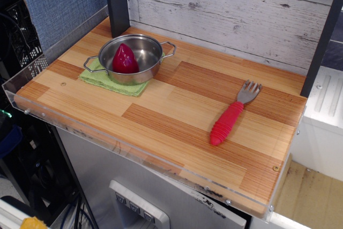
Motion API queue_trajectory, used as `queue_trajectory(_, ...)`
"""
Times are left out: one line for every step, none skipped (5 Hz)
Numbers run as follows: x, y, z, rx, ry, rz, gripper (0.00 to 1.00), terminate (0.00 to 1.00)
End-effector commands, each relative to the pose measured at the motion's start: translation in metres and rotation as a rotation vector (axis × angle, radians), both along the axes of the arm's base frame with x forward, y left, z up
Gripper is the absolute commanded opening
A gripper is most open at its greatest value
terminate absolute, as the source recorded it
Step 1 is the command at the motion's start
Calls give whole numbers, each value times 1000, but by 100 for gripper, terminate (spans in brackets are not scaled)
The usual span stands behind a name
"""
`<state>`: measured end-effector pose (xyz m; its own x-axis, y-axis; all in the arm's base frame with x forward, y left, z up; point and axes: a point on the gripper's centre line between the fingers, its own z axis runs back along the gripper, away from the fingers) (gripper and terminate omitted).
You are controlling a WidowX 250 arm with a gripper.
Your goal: Put the strawberry into the metal pot.
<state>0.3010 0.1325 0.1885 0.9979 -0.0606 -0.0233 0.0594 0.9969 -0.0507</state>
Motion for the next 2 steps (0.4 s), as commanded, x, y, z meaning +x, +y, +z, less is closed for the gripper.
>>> queue_trajectory(-9,2,23,36,-62,-10,100,0)
queue_trajectory(-9,2,23,36,-62,-10,100,100)
